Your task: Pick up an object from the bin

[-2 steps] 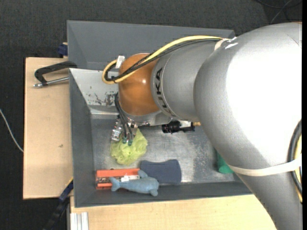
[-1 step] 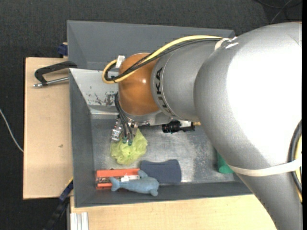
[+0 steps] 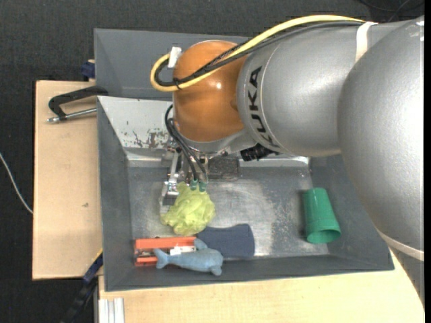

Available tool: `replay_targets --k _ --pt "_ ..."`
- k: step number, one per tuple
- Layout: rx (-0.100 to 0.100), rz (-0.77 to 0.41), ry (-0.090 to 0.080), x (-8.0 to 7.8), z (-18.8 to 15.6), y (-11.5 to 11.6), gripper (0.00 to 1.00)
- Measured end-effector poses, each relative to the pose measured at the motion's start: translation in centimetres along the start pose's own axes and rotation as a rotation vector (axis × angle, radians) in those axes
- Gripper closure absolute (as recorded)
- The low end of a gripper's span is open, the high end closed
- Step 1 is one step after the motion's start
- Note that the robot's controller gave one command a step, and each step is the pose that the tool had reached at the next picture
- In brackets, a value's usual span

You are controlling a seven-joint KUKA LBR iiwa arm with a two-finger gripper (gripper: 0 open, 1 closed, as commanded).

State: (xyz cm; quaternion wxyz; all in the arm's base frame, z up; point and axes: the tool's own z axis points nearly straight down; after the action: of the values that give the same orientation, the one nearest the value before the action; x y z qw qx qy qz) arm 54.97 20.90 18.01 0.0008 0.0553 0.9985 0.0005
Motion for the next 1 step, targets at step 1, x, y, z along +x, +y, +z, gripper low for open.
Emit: replay_targets --k 1 --pt "0.0 -0.096 -0.001 0.84 -4.83 0.41 0.0"
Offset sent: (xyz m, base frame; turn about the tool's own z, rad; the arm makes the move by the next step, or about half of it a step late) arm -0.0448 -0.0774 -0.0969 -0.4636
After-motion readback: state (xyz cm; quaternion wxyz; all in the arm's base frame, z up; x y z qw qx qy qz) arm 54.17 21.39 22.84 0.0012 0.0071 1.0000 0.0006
